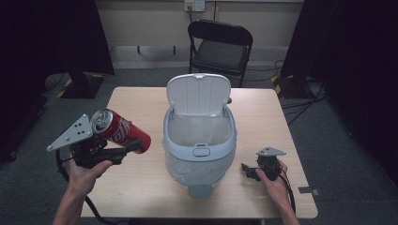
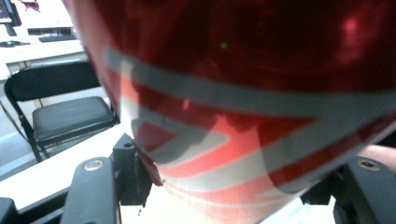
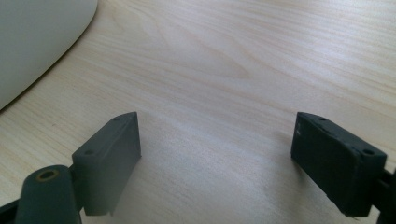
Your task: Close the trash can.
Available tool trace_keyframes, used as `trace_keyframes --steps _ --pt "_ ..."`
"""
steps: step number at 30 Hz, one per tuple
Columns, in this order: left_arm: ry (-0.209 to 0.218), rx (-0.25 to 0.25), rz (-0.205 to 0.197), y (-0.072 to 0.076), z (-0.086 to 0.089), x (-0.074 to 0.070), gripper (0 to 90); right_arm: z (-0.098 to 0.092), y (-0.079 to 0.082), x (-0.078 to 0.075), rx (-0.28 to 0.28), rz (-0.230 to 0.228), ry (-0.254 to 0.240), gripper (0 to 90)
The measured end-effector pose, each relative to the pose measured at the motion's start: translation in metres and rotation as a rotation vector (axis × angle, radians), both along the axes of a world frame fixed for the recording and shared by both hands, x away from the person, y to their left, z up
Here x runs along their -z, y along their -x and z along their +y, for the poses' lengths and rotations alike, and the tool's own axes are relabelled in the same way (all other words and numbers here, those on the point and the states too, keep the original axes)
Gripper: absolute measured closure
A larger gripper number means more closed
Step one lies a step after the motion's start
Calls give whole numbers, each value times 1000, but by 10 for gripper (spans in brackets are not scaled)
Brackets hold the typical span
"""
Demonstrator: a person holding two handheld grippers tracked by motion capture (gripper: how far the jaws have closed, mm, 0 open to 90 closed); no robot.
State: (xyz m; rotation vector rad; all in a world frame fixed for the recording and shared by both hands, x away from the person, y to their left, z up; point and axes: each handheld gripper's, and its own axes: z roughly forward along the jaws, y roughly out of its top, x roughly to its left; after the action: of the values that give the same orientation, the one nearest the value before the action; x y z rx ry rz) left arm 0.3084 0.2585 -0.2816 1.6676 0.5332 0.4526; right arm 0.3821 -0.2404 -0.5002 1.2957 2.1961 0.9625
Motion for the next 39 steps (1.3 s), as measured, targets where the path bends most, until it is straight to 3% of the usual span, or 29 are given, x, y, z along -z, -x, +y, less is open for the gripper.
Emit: trace_keyframes --steps 8,11,17,33,39 --pt "45 15 -44 -6 -9 -18 342 0 0 0 0 1 0 146" --pt "77 26 -85 -6 -17 -27 342 0 0 0 0 0 0 146" --pt "92 63 -98 -11 -30 -39 343 0 0 0 -1 1 0 146" --pt "103 158 -50 -34 -74 -42 342 0 0 0 -1 1 1 146" --pt "68 191 -15 -43 -98 -41 342 0 0 0 1 1 2 146"
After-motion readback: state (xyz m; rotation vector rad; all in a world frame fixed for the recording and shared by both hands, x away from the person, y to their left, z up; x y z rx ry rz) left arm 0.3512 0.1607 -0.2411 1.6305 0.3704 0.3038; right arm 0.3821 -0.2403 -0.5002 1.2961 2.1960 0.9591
